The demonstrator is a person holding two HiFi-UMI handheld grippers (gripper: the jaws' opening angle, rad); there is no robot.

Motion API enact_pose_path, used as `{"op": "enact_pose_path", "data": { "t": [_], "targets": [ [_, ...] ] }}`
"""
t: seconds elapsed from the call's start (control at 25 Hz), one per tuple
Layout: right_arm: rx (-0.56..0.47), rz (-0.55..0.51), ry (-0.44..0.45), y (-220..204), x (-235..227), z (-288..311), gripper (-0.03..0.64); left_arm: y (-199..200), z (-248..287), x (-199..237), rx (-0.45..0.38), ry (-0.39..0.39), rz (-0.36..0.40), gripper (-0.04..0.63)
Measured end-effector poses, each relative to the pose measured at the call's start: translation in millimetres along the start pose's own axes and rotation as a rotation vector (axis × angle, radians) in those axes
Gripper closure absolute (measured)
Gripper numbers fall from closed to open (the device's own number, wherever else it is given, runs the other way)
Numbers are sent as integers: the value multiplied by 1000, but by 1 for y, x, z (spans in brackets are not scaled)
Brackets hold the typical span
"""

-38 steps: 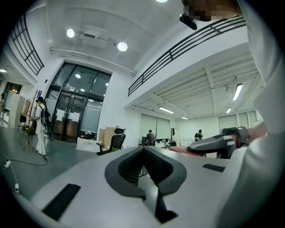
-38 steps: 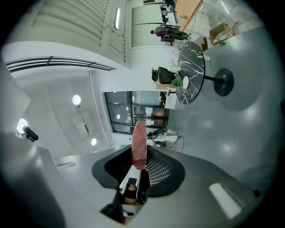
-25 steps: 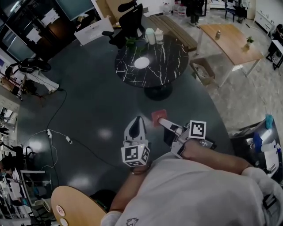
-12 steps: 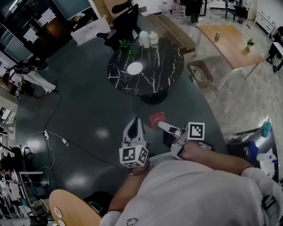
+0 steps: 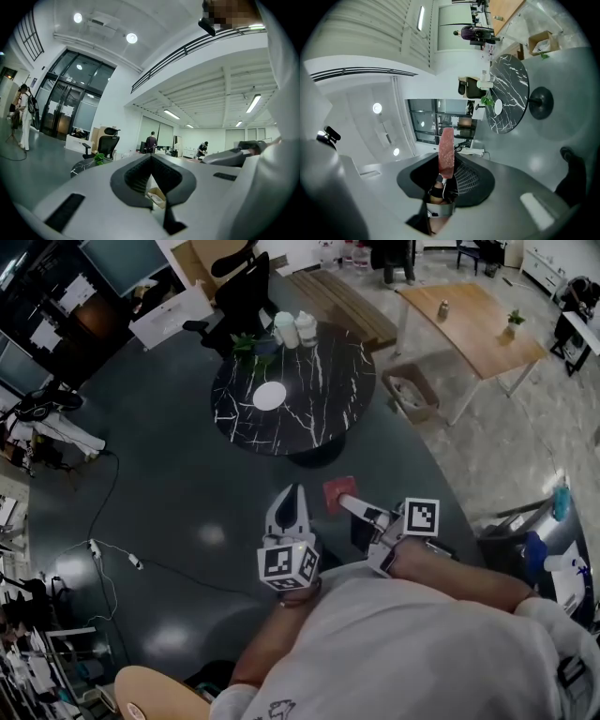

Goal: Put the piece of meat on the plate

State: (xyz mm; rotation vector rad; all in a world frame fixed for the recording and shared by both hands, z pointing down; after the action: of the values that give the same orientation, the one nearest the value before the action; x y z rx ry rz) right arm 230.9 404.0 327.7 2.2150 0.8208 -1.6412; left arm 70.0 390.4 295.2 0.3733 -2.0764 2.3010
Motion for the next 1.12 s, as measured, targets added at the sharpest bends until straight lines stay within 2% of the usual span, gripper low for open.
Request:
{"op": "enact_pose_path", "data": {
  "t": [0.2,0.48,0.84,1.12],
  "targets": [
    [-24,0,-14,15,-10,14,529,-1,27,8,17,-29,-19,589],
    [-31,2,-29,34,-37,53,529,-2,71,42,36,-36,-38,589],
    [-28,16,-38,55,-74,148,529,18,136,117,50,-59,-64,589],
    [-12,18,-41,53,-89,225,529,38,165,179,70,-86,-75,589]
  ]
}}
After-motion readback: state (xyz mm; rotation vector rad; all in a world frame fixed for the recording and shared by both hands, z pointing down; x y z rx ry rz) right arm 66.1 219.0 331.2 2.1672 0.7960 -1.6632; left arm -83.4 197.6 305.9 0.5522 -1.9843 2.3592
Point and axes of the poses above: the fingertips, and each gripper's own axes: z forward along the fingers, x to its left, y out of its top, the point moved 6 cm from there along -z, backward along the fingers, and after that the axes turned 13 degrees about y, right-handed, at the moved point
